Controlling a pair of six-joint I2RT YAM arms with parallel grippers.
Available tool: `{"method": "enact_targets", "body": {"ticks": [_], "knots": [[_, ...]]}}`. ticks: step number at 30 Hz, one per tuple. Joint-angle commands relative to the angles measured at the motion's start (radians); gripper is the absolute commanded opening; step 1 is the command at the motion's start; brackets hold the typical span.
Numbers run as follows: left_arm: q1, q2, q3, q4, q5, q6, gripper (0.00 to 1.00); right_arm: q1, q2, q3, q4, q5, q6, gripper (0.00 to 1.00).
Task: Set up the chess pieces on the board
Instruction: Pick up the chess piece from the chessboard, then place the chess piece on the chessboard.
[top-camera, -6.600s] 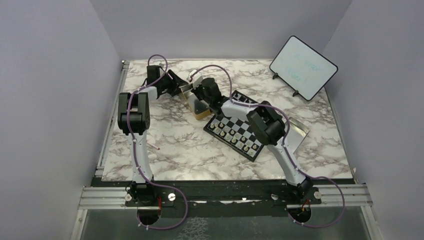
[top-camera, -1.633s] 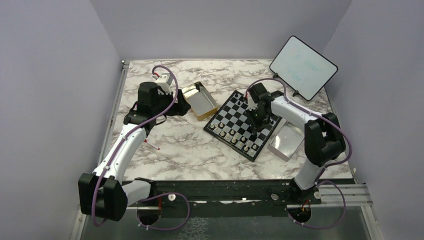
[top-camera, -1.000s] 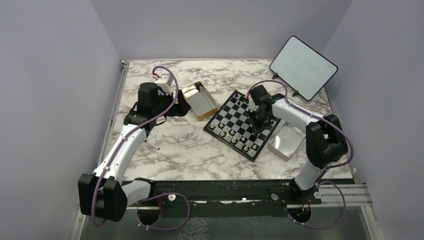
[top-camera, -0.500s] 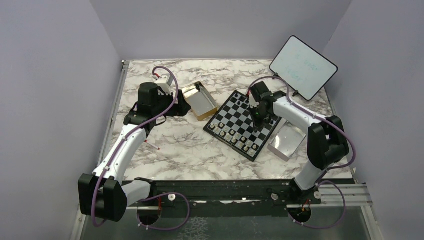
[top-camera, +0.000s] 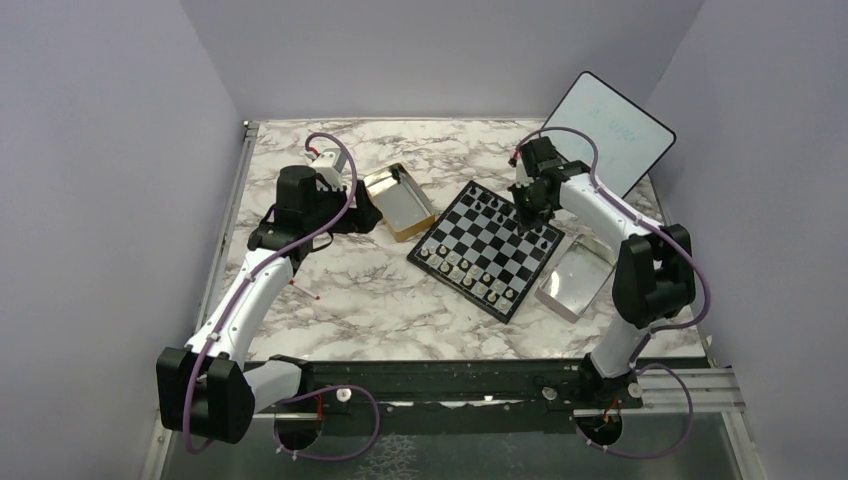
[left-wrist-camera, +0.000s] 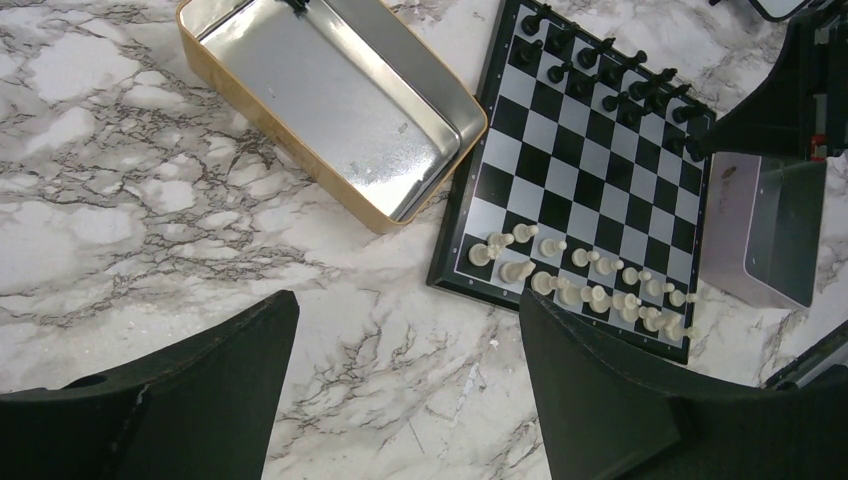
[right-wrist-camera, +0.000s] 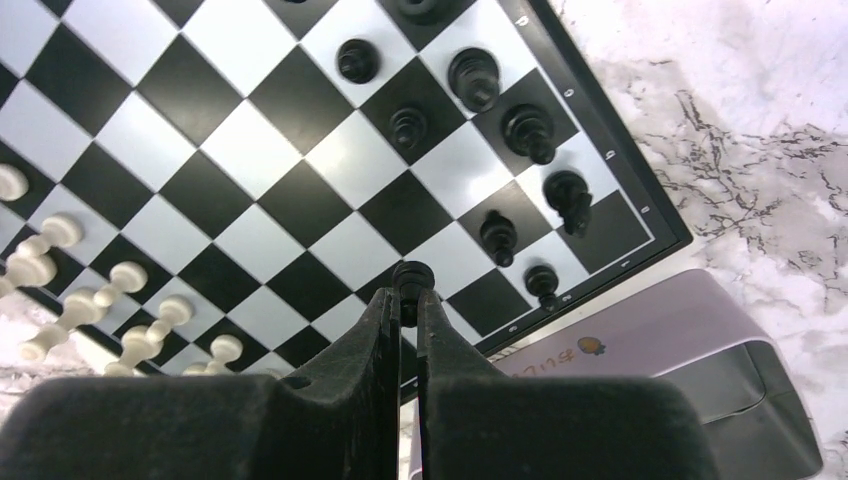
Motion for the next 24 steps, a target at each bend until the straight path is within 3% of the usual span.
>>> {"method": "enact_targets", "body": {"ticks": [1, 24], "knots": [[-0.004, -0.021, -0.007, 0.005, -0.006, 0.008, 0.82, -0.030, 0.047, 0.040, 0.005, 0.007, -0.018, 0.11], [-0.004, -0.025, -0.005, 0.003, -0.017, 0.013, 0.83, -0.059, 0.179, 0.095, 0.069, 0.007, -0.013, 0.11]]}}
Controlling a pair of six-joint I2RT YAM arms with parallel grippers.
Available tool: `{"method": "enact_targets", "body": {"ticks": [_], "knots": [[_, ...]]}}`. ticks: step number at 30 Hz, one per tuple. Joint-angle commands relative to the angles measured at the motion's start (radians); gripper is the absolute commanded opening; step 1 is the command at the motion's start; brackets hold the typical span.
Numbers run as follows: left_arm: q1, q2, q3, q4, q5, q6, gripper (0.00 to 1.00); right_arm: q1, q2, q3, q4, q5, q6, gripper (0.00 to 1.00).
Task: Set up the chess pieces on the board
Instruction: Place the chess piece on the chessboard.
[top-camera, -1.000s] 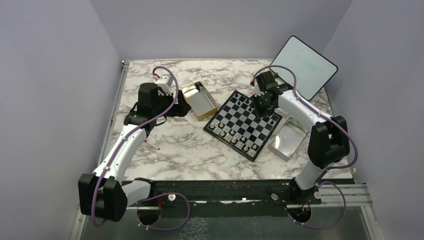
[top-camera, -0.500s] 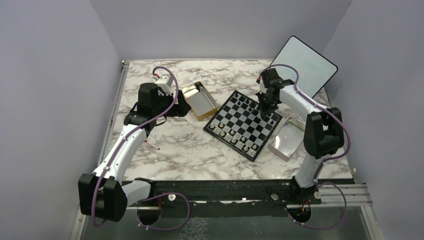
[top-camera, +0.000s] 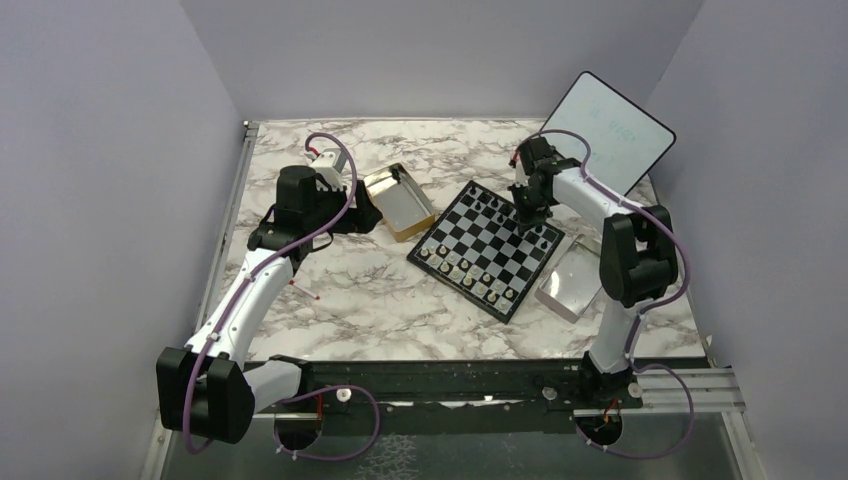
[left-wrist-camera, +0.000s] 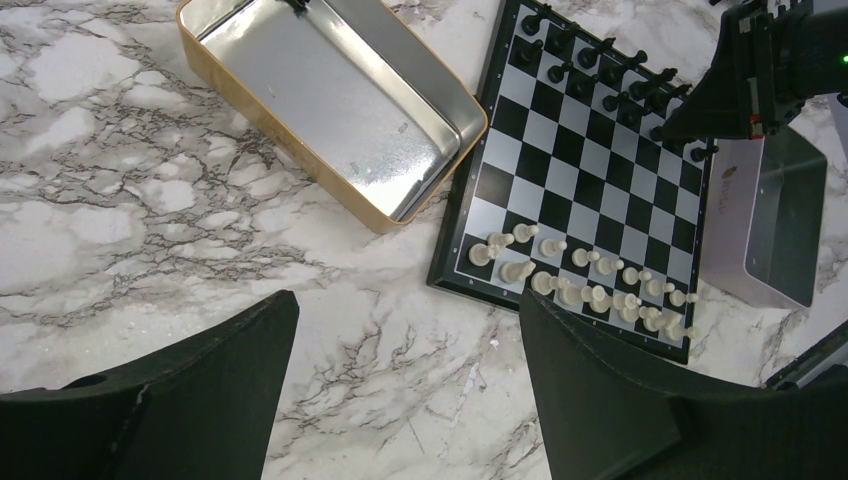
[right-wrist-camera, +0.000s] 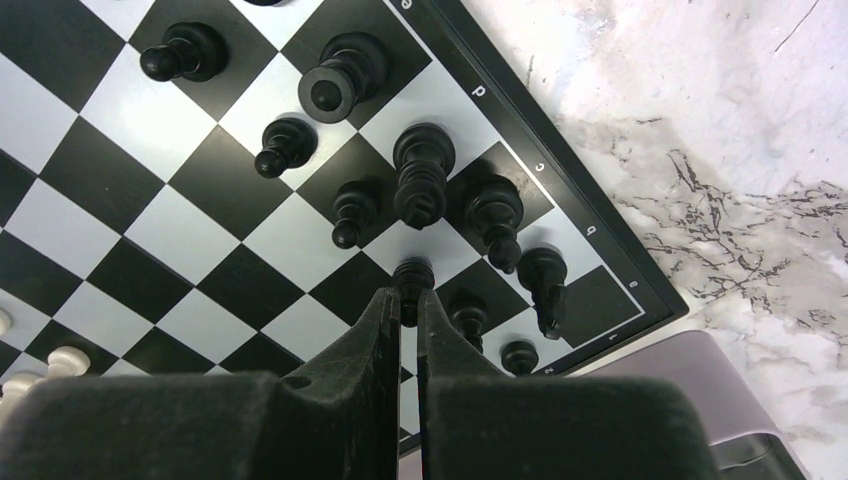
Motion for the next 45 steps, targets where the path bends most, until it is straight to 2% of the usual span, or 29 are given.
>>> {"method": "enact_targets", "body": {"ticks": [1, 45], "knots": [[-0.004, -0.025, -0.005, 0.003, -0.016, 0.012, 0.83, -0.008, 0.023, 0.034, 0.035, 0.007, -0.002, 0.11], [-0.004, -0.021, 0.000, -0.004, -0.023, 0.014, 0.83, -0.019, 0.095, 0.080, -0.064, 0.012, -0.010, 0.12]]}}
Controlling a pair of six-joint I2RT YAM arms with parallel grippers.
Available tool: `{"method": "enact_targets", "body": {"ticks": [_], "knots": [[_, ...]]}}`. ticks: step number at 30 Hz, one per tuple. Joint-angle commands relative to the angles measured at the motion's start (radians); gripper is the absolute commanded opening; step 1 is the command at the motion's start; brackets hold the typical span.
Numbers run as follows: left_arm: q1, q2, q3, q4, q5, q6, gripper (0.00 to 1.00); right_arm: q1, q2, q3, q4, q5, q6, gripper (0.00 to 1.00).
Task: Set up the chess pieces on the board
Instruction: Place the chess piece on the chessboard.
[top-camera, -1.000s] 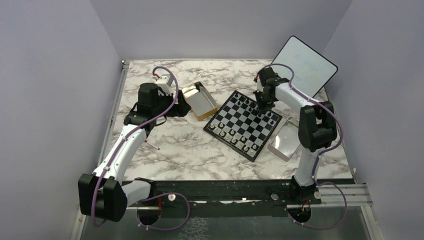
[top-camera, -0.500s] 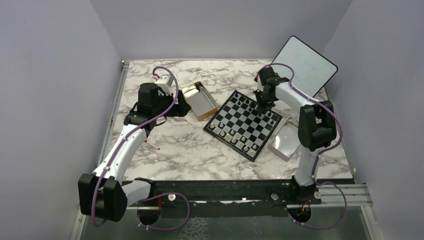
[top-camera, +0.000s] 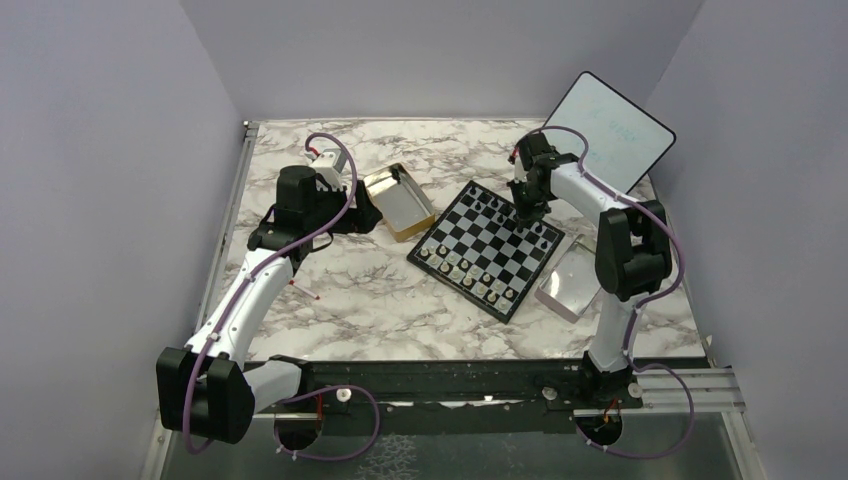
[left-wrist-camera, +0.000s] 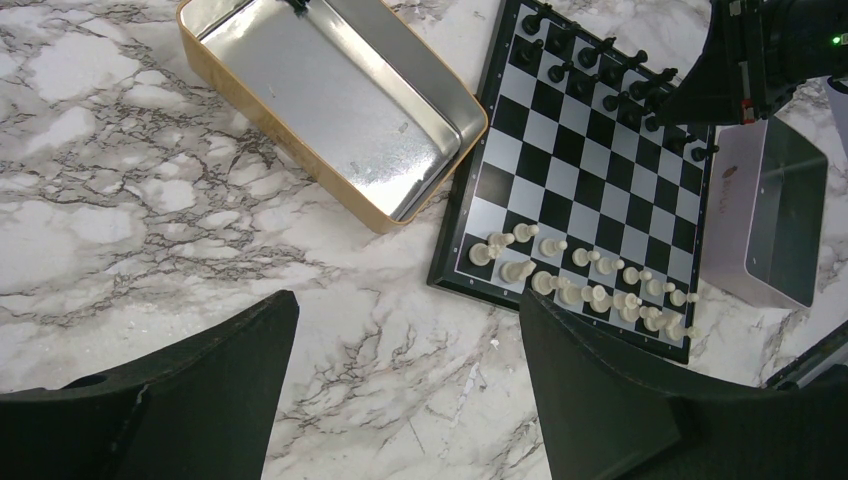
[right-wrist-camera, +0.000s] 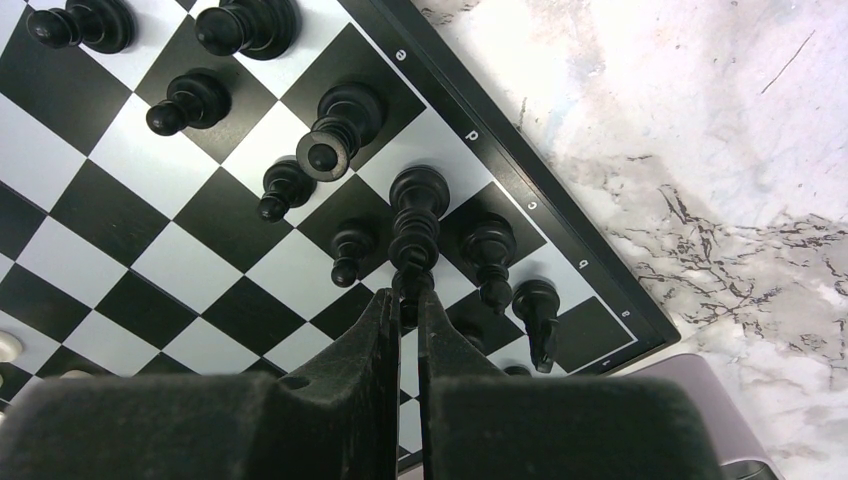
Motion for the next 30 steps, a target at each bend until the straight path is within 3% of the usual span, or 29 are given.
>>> {"method": "enact_targets", "body": {"ticks": [1, 12, 30], "knots": [[-0.004, -0.021, 0.000, -0.003, -0.023, 0.013, 0.83, -0.007, 0.045, 0.018, -0.053, 0.010, -0.010, 0.12], [-0.004, -0.024, 0.000, -0.003, -0.023, 0.013, 0.83, -0.008, 0.039, 0.015, -0.047, 0.008, -0.005, 0.24], [-0.005, -0.021, 0.000, -0.003, -0.024, 0.012, 0.83, -0.008, 0.021, 0.015, -0.049, -0.024, 0.001, 0.25]]}}
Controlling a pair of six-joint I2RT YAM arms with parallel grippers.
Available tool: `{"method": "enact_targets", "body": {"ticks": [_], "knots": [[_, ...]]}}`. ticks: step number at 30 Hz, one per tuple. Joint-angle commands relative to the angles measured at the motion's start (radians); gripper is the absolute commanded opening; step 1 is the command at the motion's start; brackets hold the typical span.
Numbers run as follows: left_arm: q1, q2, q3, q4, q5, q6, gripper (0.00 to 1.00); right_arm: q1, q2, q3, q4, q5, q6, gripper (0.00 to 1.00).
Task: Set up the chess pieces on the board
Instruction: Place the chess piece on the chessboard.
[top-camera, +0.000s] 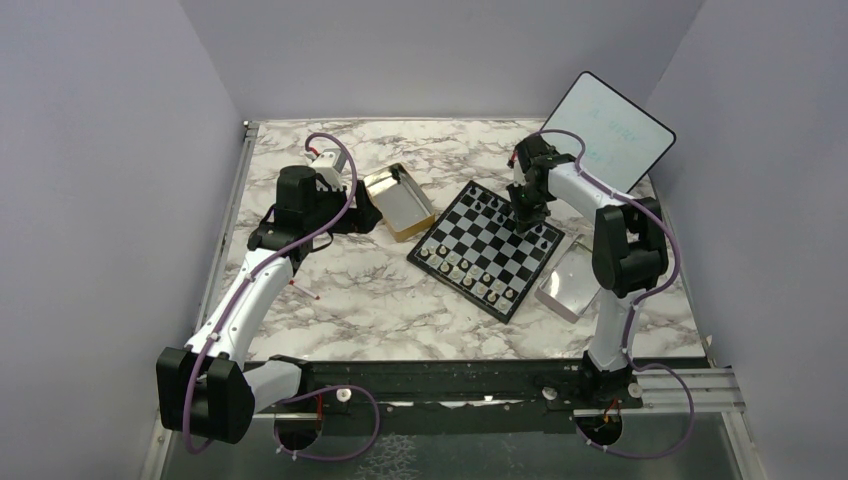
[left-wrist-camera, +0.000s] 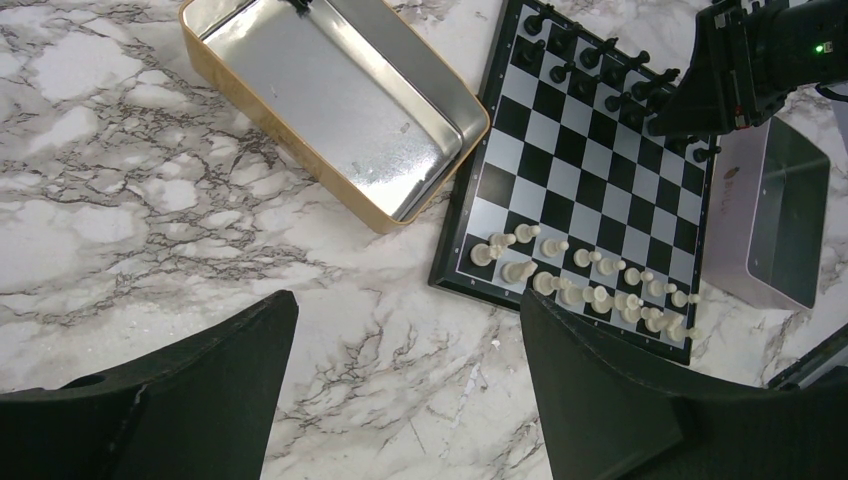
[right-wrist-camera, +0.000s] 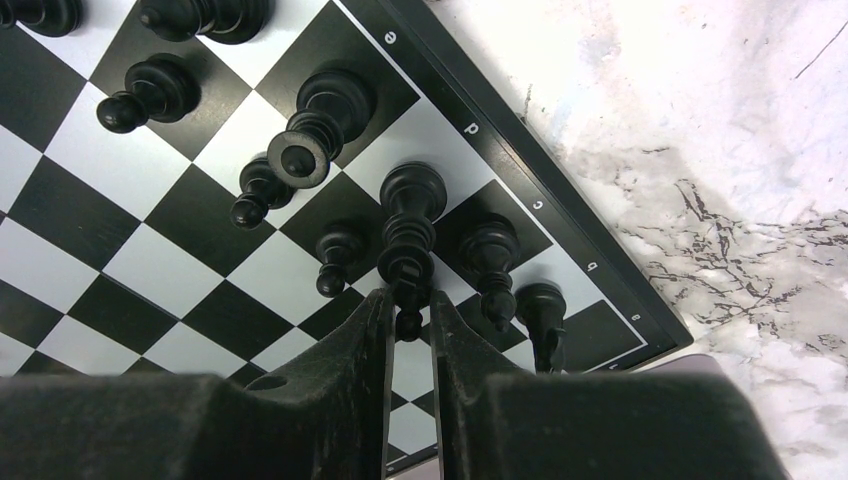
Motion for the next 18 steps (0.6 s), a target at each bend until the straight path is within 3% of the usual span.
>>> {"method": "enact_targets", "body": {"ticks": [1, 13, 18], "knots": [[-0.005, -0.021, 0.000, -0.003, -0.022, 0.011, 0.83, -0.007, -0.015, 0.003, -0.023, -0.020, 0.001, 0.24], [-0.004, -0.020, -0.004, -0.004, -0.035, 0.012, 0.84, -0.007, -0.052, -0.005, -0.029, -0.033, 0.009, 0.35], [-0.004, -0.007, -0.010, -0.017, -0.104, -0.013, 0.98, -0.007, -0.103, 0.017, -0.050, -0.037, 0.019, 0.35]]}}
